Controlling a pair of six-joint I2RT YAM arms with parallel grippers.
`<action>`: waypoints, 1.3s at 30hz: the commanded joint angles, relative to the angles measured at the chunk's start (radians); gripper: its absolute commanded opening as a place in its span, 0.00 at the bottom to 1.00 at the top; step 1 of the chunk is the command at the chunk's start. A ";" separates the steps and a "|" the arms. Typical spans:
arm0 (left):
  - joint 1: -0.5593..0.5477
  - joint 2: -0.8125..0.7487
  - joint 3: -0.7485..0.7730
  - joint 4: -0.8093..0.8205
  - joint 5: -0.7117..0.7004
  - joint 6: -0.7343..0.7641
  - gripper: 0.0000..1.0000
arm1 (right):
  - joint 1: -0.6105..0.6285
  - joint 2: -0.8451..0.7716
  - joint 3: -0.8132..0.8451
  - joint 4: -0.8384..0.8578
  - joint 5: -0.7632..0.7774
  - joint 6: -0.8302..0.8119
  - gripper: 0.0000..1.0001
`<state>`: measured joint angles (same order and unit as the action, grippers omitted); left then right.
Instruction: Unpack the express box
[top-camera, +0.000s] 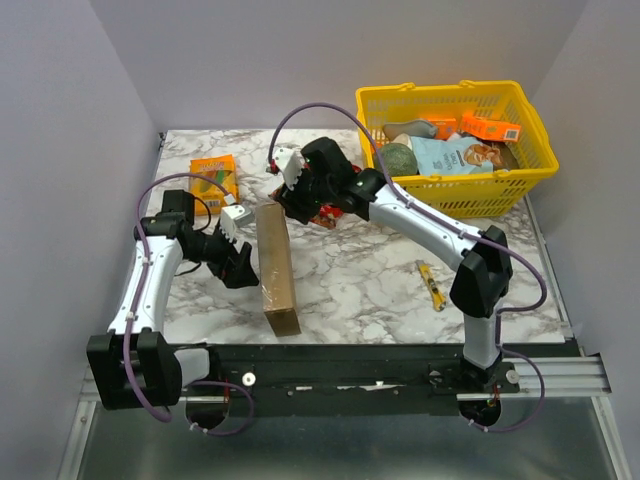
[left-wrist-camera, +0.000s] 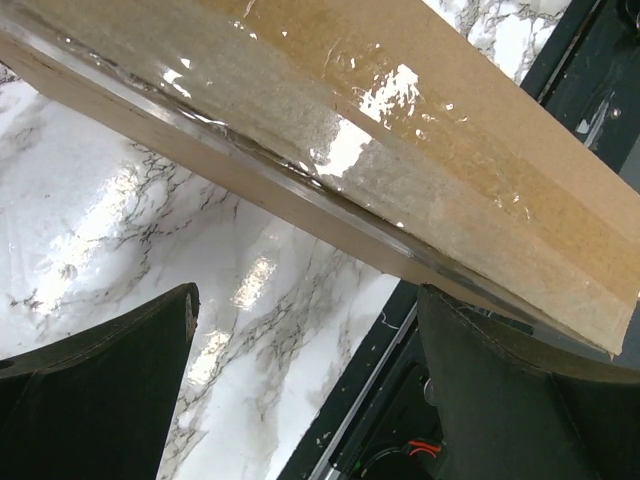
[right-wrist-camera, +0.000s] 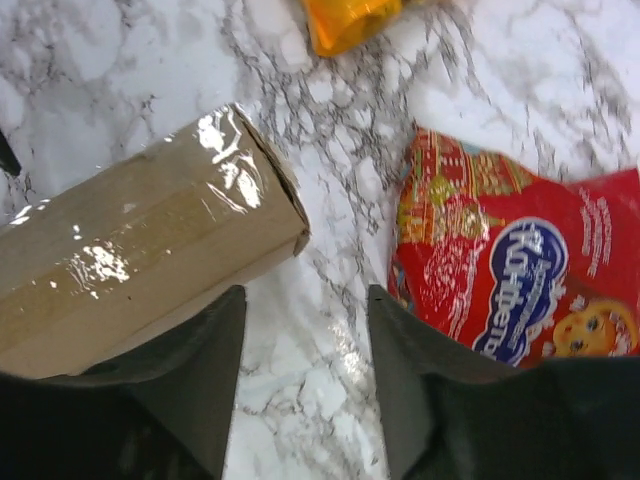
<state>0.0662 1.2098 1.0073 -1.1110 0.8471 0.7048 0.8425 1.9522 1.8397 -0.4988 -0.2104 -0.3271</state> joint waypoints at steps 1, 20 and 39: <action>0.007 -0.030 -0.019 0.006 0.000 -0.014 0.99 | -0.006 -0.094 -0.020 -0.103 0.190 0.078 0.68; 0.069 0.168 0.033 0.324 -0.039 -0.571 0.99 | 0.109 -0.033 0.170 -0.428 -0.122 0.419 1.00; -0.075 0.103 -0.044 0.361 0.098 -0.685 0.99 | 0.102 -0.013 0.132 -0.420 -0.043 0.473 1.00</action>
<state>-0.0189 1.3293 0.9680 -0.7784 0.9508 0.0494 0.9470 1.9297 1.9972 -0.9142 -0.3061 0.1238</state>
